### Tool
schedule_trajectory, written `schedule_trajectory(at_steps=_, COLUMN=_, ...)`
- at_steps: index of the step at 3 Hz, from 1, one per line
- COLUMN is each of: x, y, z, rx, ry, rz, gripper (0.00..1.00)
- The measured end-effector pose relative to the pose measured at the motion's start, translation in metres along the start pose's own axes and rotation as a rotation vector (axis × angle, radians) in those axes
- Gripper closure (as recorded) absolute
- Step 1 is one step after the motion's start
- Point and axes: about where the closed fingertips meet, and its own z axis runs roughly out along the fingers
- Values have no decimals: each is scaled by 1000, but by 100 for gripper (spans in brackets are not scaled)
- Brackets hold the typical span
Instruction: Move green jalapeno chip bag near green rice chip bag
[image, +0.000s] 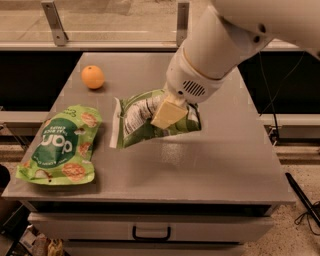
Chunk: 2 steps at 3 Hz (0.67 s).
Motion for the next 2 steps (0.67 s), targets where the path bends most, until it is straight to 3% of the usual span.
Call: schedule_trajectory(at_steps=2, x=-3, y=2, z=-1, rx=2, ry=-1, rz=-6, gripper=14)
